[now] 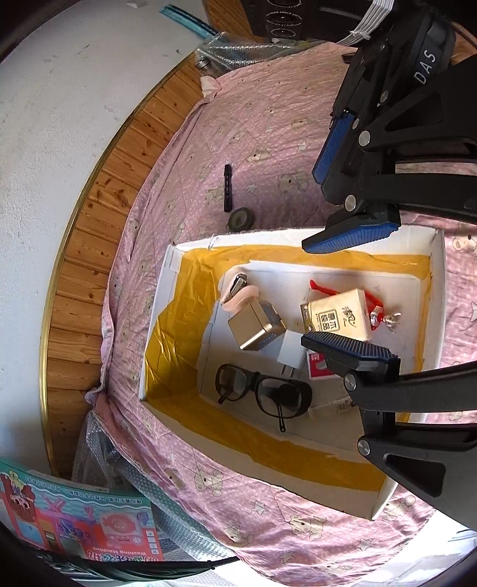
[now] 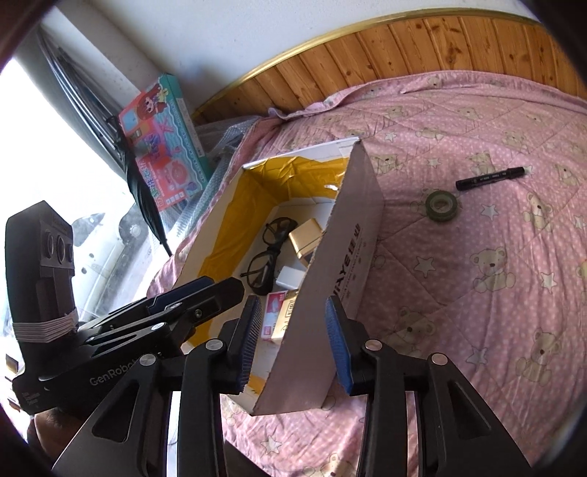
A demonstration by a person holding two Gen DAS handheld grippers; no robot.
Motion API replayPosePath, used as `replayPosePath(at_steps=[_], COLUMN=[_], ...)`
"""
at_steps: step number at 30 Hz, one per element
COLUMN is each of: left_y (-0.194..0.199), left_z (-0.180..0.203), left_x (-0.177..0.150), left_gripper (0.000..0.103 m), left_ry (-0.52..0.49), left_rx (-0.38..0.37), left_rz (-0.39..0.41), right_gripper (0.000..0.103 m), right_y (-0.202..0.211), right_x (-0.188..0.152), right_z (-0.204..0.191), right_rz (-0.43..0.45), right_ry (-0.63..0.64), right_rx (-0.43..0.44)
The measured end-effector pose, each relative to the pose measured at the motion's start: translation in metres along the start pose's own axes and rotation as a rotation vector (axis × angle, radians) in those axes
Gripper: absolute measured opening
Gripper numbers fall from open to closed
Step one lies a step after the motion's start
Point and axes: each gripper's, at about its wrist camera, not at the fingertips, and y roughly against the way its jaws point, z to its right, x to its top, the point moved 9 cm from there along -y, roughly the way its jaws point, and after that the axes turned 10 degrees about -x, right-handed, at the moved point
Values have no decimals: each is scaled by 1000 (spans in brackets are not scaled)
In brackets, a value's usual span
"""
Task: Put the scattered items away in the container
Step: 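Move both tools from the box to the green tape roll and black marker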
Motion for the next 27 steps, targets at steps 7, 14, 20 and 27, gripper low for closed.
replayPosePath(at_steps=[7, 14, 20, 27], left_y=[-19, -49, -80, -125], left_z=[50, 90, 108, 114], left_x=[7, 15, 20, 34], left_gripper=[48, 50, 54, 56], left_ry=[-79, -134, -142, -132], left_rx=[-35, -55, -62, -55], left_rz=[-25, -57, -91, -124], right_gripper=[41, 41, 41, 45], right_y=[11, 14, 9, -10], right_x=[13, 23, 36, 67], right_z=[56, 103, 139, 181], right_rz=[24, 34, 34, 23], right_ry=[-101, -161, -199, -253], right_rx=[-35, -62, -88, -123])
